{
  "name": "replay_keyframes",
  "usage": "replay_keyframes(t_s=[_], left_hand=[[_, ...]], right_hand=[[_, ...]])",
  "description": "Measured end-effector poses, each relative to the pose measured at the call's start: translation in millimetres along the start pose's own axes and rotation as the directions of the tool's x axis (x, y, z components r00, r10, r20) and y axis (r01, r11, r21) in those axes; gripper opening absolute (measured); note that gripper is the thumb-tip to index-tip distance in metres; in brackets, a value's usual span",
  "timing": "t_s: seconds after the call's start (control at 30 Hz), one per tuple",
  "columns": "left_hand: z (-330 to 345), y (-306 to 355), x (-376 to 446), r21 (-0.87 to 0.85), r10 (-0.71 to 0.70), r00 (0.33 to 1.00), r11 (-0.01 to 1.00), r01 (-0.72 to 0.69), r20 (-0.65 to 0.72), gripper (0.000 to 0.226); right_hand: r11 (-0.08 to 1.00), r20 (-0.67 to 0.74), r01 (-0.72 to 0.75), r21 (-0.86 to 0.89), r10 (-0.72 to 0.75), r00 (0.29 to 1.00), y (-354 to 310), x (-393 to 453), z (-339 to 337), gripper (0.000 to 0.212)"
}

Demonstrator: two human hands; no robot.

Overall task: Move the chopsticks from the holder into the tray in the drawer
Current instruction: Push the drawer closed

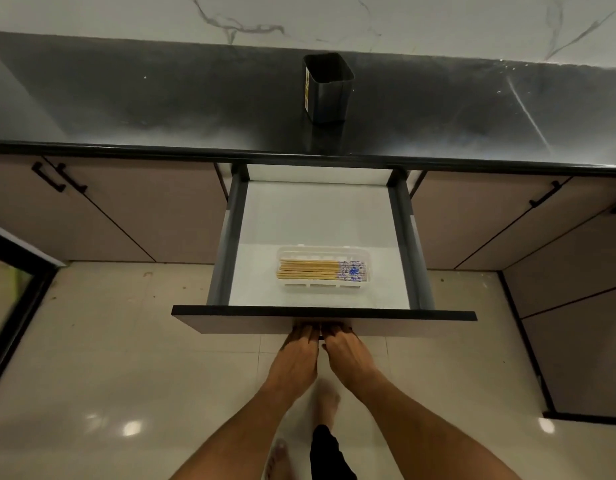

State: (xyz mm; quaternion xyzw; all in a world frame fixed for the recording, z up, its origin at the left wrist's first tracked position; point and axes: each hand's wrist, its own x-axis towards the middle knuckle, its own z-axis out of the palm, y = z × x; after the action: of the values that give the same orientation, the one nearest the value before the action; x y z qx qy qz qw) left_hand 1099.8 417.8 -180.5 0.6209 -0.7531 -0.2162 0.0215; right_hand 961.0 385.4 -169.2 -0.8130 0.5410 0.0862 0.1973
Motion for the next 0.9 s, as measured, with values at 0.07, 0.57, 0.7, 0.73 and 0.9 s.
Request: replay_keyframes(t_s=[0.07, 0.57, 0.7, 0.73, 0.9], left_hand=[[3, -5, 11, 0.014, -0.016, 0.999, 1.000, 0.016, 0.032, 0.057], [-9, -33, 174, 0.506, -0.019, 0.991, 0.861, -0.053, 0.135, 0.060], [-26, -39, 220, 0.467, -0.044, 0.992, 0.884, -0.015, 0.114, 0.055], [-30, -41, 230, 0.473, -0.047, 0.992, 0.881, -0.013, 0.115, 0.052], [-43, -52, 280, 0.436, -0.061, 0.997, 0.899, 0.034, 0.048, 0.057]], right_hand=[[1.000, 0.056, -0.008, -0.006, 0.008, 0.998, 5, 12, 0, 0.044], [0.992, 0.022, 0.008, -0.129, -0.005, 1.000, 50, 154, -50, 0.036], [0.991, -0.019, 0.008, -0.135, -0.011, 1.000, 61, 195, -68, 0.033], [0.991, -0.028, 0.007, -0.132, -0.011, 1.000, 64, 205, -73, 0.032], [0.994, -0.063, 0.022, -0.108, -0.029, 0.998, 75, 251, -98, 0.026]])
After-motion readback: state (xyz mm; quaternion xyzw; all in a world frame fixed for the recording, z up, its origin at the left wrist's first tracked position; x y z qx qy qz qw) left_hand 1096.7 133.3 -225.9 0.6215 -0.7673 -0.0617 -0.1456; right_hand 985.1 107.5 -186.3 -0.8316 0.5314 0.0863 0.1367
